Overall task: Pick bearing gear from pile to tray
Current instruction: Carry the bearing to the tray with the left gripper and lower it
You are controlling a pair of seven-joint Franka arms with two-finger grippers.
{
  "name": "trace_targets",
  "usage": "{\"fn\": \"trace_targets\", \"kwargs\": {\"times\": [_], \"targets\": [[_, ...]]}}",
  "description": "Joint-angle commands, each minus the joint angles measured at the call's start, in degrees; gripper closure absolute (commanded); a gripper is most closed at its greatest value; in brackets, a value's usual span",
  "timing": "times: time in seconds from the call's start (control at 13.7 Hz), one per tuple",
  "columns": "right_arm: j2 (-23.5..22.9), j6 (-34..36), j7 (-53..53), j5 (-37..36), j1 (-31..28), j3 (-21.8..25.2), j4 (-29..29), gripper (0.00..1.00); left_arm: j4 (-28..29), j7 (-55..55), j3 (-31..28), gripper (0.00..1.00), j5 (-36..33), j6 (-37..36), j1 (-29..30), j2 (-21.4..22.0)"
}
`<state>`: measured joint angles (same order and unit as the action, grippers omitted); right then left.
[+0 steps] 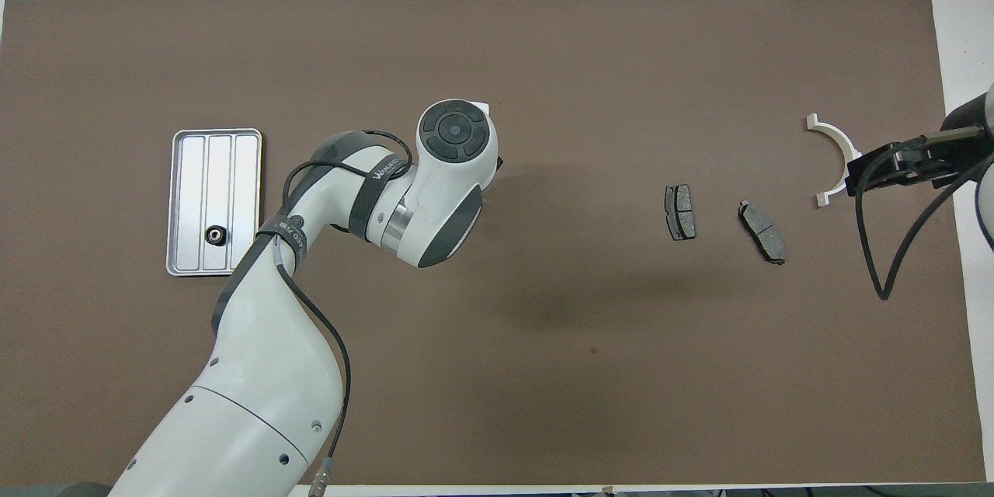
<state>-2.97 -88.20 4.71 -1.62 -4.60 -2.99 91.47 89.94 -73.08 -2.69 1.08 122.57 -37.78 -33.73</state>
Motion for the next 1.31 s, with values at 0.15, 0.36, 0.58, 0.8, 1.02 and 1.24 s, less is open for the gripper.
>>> {"fn": "trace_targets", "kwargs": {"times": [0.15,0.36,0.58,0.8,1.02,1.24], "targets": [[1.47,-0.13,-0.85,0.74,-0.41,-0.26,1.69,0.0,3.4,5.38,-0.38,1.0,-0.2,-7.95,5.07,8.14],[1.47,-0.3,-0.93,0.74,-0.33,-0.26,1.69,0.0,8.56,17.23,-0.38,1.0,-0.2,-11.3,13.31,15.68],[1.47,-0.39,-0.85,0.74,-0.41,-0.26,1.61,0.0,14.11,32.33,-0.38,1.0,-0.2,-9.56,22.19,19.05],[1.47,-0.57,-0.93,0.74,-0.24,-0.26,1.69,0.0,17.01,44.05,-0.3,1.0,-0.2,-2.45,30.72,19.4],[1.38,-0.65,-0.93,0.74,-0.24,-0.35,1.61,0.0,19.75,48.64,-0.3,1.0,-0.2,3.28,33.82,19.14],[1.38,-0.65,-0.85,0.74,-0.33,-0.26,1.61,0.0,21.85,51.1,-0.3,1.0,-0.2,7.05,34.52,17.65]]}}
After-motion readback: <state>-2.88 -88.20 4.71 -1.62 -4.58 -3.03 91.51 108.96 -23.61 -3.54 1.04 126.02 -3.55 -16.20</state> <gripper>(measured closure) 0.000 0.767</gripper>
